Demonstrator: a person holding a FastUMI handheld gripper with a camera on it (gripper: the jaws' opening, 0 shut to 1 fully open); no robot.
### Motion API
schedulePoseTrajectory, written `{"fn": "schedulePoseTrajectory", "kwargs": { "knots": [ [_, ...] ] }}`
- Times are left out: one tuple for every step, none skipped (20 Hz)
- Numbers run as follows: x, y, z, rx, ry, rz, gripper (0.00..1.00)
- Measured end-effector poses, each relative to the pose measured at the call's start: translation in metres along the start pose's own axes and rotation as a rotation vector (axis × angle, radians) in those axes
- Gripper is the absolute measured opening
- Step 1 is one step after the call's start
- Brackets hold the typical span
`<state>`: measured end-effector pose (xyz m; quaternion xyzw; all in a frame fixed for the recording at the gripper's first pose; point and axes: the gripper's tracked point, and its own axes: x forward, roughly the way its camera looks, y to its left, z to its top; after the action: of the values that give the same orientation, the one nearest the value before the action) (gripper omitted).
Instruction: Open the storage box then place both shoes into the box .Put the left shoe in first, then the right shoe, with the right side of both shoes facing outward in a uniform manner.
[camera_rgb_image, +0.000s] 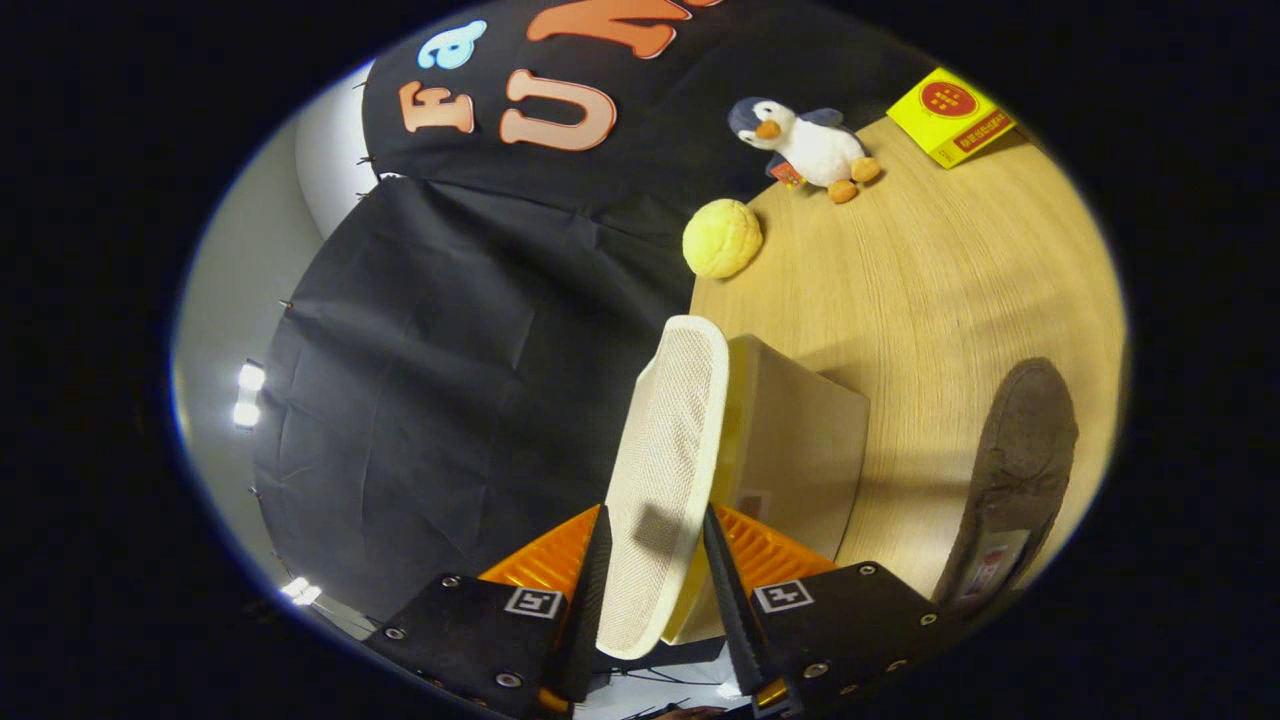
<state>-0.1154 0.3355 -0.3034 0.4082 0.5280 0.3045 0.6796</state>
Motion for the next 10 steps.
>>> {"fn": "schedulePoseTrajectory", "kwargs": {
  "knots": [
    [-0.002, 0.012, 0.004, -0.015, -0.01, 0.012, 0.52],
    [-0.002, 0.025, 0.005, -0.032, -0.018, 0.025, 0.46],
    [-0.001, 0.038, 0.008, -0.049, -0.023, 0.036, 0.44],
    [0.0, 0.05, 0.009, -0.068, -0.026, 0.049, 0.39],
    [0.003, 0.059, 0.01, -0.083, -0.029, 0.053, 0.33],
    [0.005, 0.068, 0.009, -0.094, -0.029, 0.058, 0.27],
    [0.01, 0.078, 0.01, -0.102, -0.032, 0.068, 0.23],
    [0.015, 0.091, 0.009, -0.104, -0.035, 0.085, 0.19],
    [0.021, 0.1, 0.01, -0.102, -0.036, 0.102, 0.18],
    [0.027, 0.111, 0.009, -0.102, -0.036, 0.116, 0.17]
  ]
}}
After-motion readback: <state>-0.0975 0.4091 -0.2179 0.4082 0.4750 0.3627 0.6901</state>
